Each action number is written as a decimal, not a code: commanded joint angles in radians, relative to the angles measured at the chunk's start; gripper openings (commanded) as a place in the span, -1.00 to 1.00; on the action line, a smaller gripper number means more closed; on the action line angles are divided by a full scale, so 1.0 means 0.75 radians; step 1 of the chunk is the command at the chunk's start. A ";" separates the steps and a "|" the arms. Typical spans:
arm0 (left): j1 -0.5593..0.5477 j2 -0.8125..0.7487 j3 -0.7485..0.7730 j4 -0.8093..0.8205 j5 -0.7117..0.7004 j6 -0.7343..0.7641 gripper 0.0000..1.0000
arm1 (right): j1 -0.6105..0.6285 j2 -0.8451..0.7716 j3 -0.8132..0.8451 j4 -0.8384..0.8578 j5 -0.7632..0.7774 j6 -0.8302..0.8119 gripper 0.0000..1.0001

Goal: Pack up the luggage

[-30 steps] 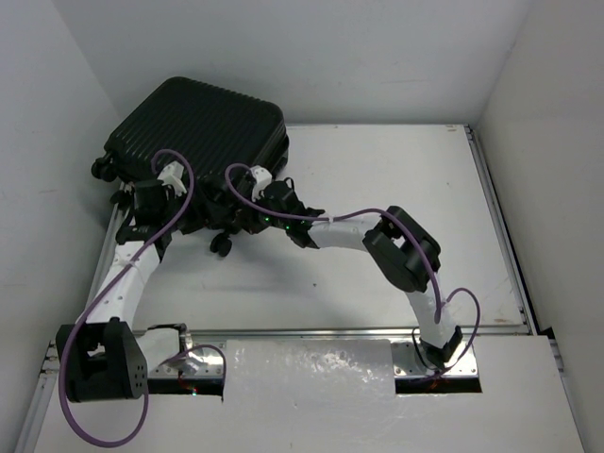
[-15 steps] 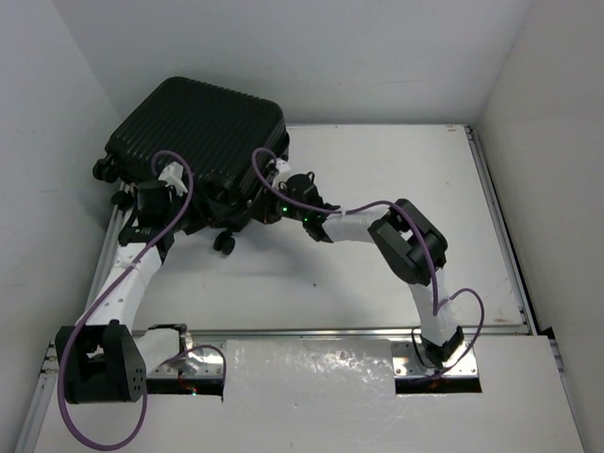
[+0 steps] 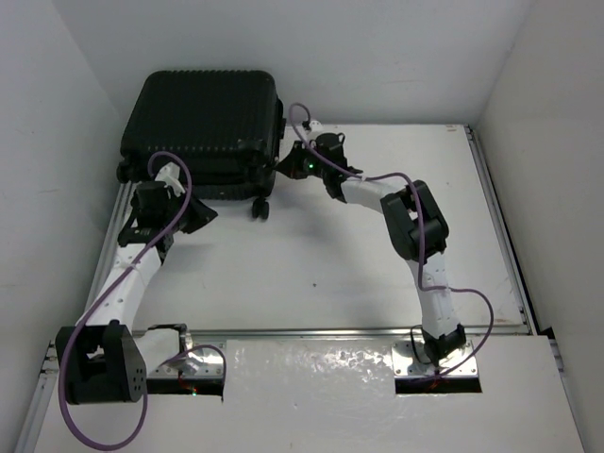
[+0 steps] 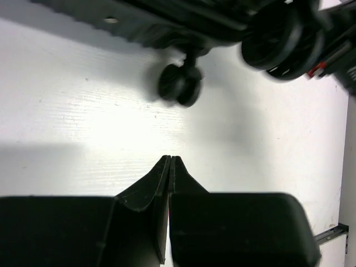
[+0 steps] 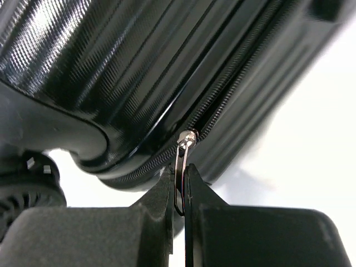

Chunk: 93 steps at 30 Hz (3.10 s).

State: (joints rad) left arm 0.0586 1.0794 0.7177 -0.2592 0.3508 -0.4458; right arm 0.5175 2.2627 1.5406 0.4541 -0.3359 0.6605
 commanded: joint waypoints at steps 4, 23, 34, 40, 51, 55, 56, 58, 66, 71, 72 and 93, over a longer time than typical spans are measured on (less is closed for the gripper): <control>-0.011 0.029 0.051 0.065 0.005 -0.009 -1.00 | -0.105 0.145 0.273 -0.010 -0.053 -0.042 -1.00; -0.489 0.829 0.951 -0.049 -0.459 0.066 0.72 | -0.103 0.086 0.067 0.149 -0.239 -0.067 -1.00; -0.573 0.919 1.133 -0.254 -0.703 0.124 0.62 | -0.101 0.086 0.104 0.143 -0.254 -0.075 -1.00; -0.573 0.997 1.123 -0.170 -0.580 0.112 -0.45 | -0.101 0.098 0.114 0.125 -0.252 -0.089 -1.00; -0.648 0.774 0.835 -0.119 -0.656 0.095 -1.00 | -0.097 -0.057 -0.139 0.194 -0.082 -0.177 -1.00; -0.696 0.686 0.647 -0.094 -0.641 0.083 -1.00 | -0.097 -0.053 -0.121 0.192 -0.104 -0.189 -1.00; -0.720 0.656 0.616 -0.080 -0.644 0.075 -1.00 | -0.097 -0.049 -0.119 0.194 -0.108 -0.187 -1.00; -0.745 0.625 0.537 -0.080 -0.660 0.061 -1.00 | -0.099 -0.057 -0.131 0.200 -0.113 -0.167 -1.00; -0.868 0.439 0.299 -0.080 -0.707 0.036 -1.00 | -0.103 -0.235 -0.414 0.415 -0.101 0.072 -1.00; -0.910 0.342 0.221 -0.078 -0.699 0.024 -1.00 | -0.154 -0.211 -0.414 0.437 -0.076 0.307 -1.00; -0.917 0.334 0.199 -0.080 -0.699 0.022 -1.00 | -0.164 -0.211 -0.426 0.460 -0.082 0.360 -1.00; -1.037 0.050 -0.063 -0.029 -0.627 -0.044 -1.00 | -0.279 -0.184 -0.452 0.554 -0.171 0.463 -1.00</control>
State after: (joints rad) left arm -0.6754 1.1065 0.7170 -0.1036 -0.2520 -0.4549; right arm 0.2966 2.1578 1.2049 0.8188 -0.4202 1.0748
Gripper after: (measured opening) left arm 0.428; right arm 0.002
